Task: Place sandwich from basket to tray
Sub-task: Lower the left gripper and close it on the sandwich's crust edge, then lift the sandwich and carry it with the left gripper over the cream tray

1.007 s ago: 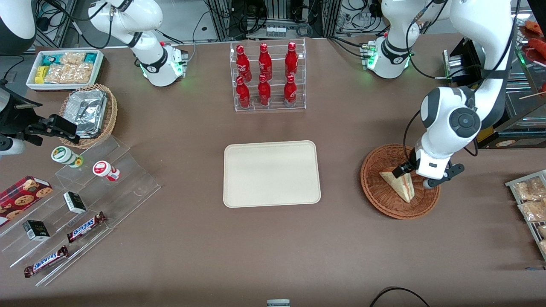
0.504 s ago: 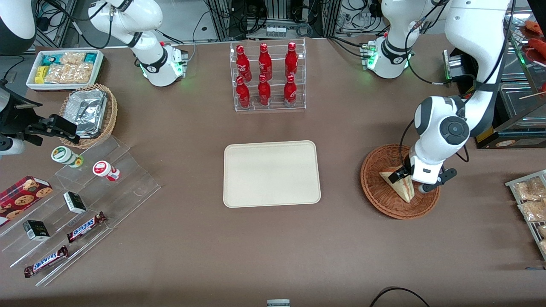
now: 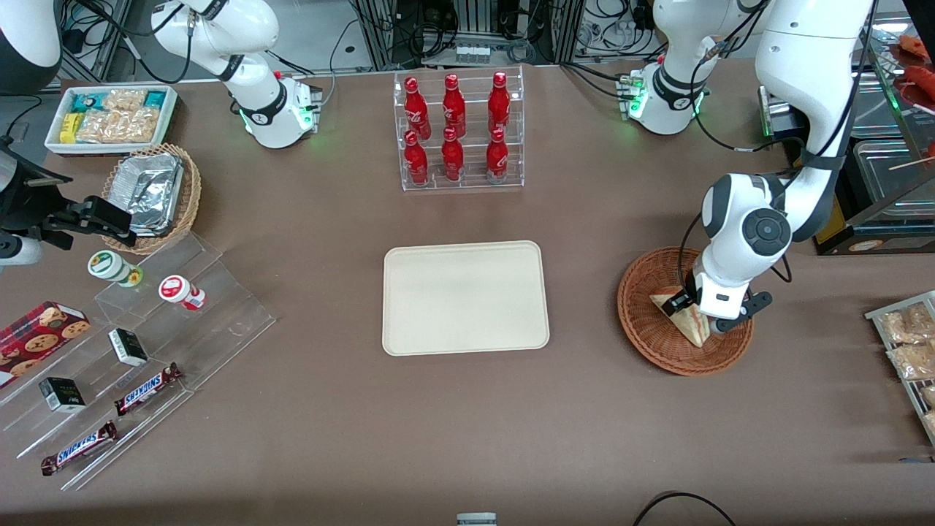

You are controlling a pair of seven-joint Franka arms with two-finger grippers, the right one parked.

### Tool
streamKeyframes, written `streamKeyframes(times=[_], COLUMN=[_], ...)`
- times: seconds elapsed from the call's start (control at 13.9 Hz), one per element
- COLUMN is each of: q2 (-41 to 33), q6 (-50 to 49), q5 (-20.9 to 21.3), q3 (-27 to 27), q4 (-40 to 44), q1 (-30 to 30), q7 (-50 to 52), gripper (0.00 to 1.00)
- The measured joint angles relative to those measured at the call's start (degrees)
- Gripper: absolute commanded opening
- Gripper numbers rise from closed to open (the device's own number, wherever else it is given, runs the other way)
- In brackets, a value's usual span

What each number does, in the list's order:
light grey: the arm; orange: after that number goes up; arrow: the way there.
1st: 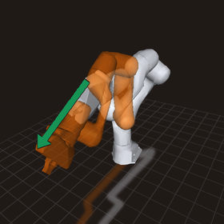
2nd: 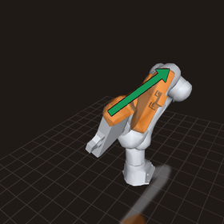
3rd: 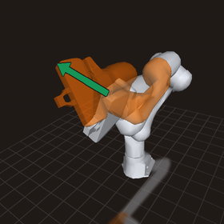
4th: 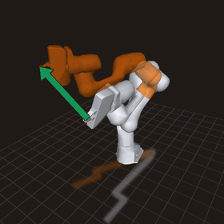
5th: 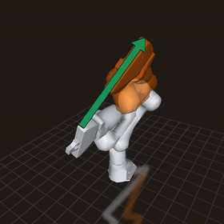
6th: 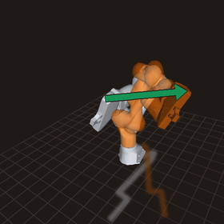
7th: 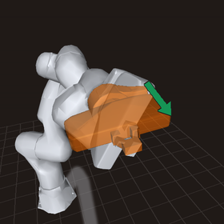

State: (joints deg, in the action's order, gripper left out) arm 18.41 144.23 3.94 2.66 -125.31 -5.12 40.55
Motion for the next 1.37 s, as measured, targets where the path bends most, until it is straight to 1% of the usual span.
streamKeyframes(times=[0.22,0.43,0.58,0.72,0.86,1.08,1.37], q2=[-1.7,-5.52,-7.61,-7.88,-6.91,-3.31,2.73], q6=[-3.87,-13.29,-20.4,-25.79,-27.47,-27.93,-27.96], q5=[0.22,0.53,0.59,0.6,0.6,0.6,0.59], q3=[0.01,0.16,0.31,0.5,0.7,0.85,0.91], q4=[0.83,4.8,9.28,14.3,17.64,21.85,28.15], q1=[-0.04,-0.44,-2.43,-5.92,-9.92,-15.76,-21.03], q7=[0.0,0.0,0.0,0.2,0.72,1.35,1.51], gripper=[0.08,0.08,0.08,0.08,0.08,0.09,0.09])
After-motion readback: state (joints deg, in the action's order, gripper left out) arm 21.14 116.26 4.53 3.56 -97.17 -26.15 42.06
